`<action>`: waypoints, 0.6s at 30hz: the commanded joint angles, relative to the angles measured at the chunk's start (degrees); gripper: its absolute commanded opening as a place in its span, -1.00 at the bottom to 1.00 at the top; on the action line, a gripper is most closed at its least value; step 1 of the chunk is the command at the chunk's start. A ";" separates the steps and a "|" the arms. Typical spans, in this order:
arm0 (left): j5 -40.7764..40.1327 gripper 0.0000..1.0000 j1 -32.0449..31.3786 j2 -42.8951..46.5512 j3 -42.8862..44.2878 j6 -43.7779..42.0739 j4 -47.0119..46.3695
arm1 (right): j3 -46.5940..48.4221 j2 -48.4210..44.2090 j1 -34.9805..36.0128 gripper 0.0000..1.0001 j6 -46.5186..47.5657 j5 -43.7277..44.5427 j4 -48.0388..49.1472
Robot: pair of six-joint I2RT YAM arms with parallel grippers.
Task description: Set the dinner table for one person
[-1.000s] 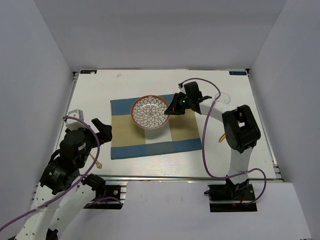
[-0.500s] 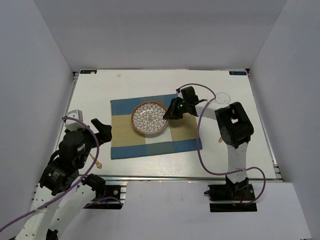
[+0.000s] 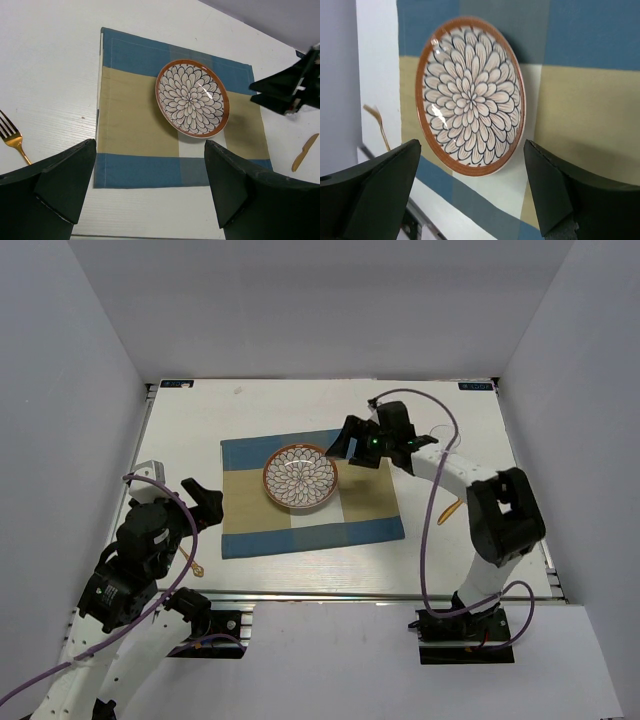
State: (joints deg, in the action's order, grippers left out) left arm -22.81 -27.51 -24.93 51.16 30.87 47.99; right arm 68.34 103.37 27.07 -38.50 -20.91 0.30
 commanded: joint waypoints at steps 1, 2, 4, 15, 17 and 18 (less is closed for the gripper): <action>0.66 0.96 -0.18 0.58 -0.18 -0.46 -0.44 | 0.39 -7.29 -0.26 0.78 4.13 12.63 -5.46; 0.75 0.96 -0.18 0.67 -0.18 -0.46 -0.53 | 2.48 -7.48 -0.96 0.79 6.48 14.21 -9.74; 0.75 0.96 -0.18 0.67 -0.18 -0.55 -0.53 | 6.00 -6.52 -1.67 0.79 9.05 19.92 -15.12; 0.92 0.96 -0.18 1.81 -0.27 -0.64 -0.61 | 20.18 0.43 -12.38 0.78 15.38 39.98 -33.44; 0.92 0.96 -0.18 2.08 -0.27 -0.64 -0.70 | 19.47 0.69 -13.35 0.77 15.39 39.37 -32.29; 1.10 0.96 -0.70 2.16 -0.18 -0.73 -0.70 | 19.03 0.78 -13.79 0.75 15.30 39.45 -31.50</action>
State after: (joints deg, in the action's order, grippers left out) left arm -22.44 -27.59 -23.20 51.07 30.85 47.97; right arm 86.87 103.74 13.96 -24.64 15.25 -30.04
